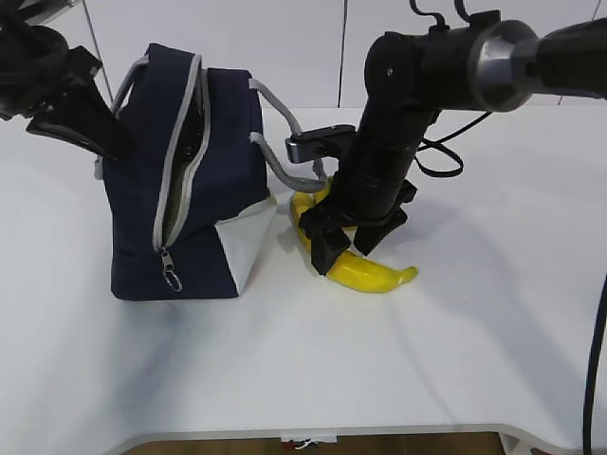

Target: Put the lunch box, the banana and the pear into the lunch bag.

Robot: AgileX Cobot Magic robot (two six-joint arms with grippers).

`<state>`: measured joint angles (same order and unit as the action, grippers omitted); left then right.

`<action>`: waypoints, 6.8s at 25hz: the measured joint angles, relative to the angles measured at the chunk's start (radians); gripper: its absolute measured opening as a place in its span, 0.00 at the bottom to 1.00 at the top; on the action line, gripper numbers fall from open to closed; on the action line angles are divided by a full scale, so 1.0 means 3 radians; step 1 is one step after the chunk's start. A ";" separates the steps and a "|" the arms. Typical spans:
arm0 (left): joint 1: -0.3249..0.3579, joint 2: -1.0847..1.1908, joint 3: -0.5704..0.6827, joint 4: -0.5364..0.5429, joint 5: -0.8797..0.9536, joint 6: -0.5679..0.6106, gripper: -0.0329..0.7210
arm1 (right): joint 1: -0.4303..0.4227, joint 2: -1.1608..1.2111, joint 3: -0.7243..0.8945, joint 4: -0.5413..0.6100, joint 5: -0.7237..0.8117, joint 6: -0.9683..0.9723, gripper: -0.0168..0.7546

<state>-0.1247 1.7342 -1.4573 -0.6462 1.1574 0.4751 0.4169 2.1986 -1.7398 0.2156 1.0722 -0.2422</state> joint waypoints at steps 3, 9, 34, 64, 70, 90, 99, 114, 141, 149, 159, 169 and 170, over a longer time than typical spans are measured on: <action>0.0000 0.0000 0.0000 0.0000 0.0000 0.0000 0.04 | 0.0000 0.0021 0.0000 0.0000 0.0042 0.0000 0.77; 0.0000 0.0000 0.0000 0.0002 0.0000 0.0000 0.04 | 0.0000 0.0064 0.0000 0.0000 0.0200 0.0000 0.76; 0.0000 0.0000 0.0000 0.0007 0.0000 0.0006 0.04 | 0.0008 -0.0005 -0.0006 -0.0013 0.0460 0.0168 0.41; 0.0000 0.0000 0.0000 -0.0304 -0.0079 0.0006 0.04 | 0.0008 -0.0805 -0.0907 0.0912 0.0231 0.0058 0.41; 0.0000 0.0005 0.0000 -0.0803 -0.0079 0.0006 0.04 | 0.0008 -0.0719 -0.0919 0.1381 -0.0188 -0.0138 0.41; 0.0000 0.0005 0.0000 -0.1021 -0.0283 0.0006 0.04 | 0.0008 0.0109 -0.0939 0.1778 -0.0107 -0.0373 0.42; 0.0000 0.0005 0.0000 -0.1021 -0.0353 0.0006 0.04 | 0.0008 0.0109 -0.0969 0.1796 0.0316 -0.0507 0.56; 0.0000 0.0005 0.0000 -0.0981 -0.0353 0.0006 0.04 | 0.0008 0.0009 -0.1504 0.0988 0.0510 -0.0289 0.77; 0.0000 0.0005 0.0000 -0.0821 -0.0173 0.0006 0.03 | -0.0403 -0.0334 -0.1075 -0.0800 0.0591 0.0987 0.73; 0.0000 0.0005 0.0000 -0.0807 -0.0167 0.0006 0.03 | -0.0410 -0.0120 -0.0828 -0.0719 0.0577 0.0990 0.73; 0.0000 0.0005 0.0000 -0.0800 -0.0167 0.0006 0.03 | -0.0410 0.0113 -0.0826 -0.0687 0.0118 0.0995 0.73; 0.0000 0.0005 0.0000 -0.0794 -0.0168 0.0006 0.03 | -0.0410 0.0209 -0.0826 -0.0598 0.0019 0.1004 0.73; 0.0000 0.0005 0.0000 -0.0794 -0.0168 0.0006 0.03 | -0.0410 0.0215 -0.0826 -0.0598 0.0019 0.1004 0.73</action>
<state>-0.1247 1.7356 -1.4573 -0.8844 1.1070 0.4768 0.2940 2.2630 -1.9875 0.0363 1.0778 0.0589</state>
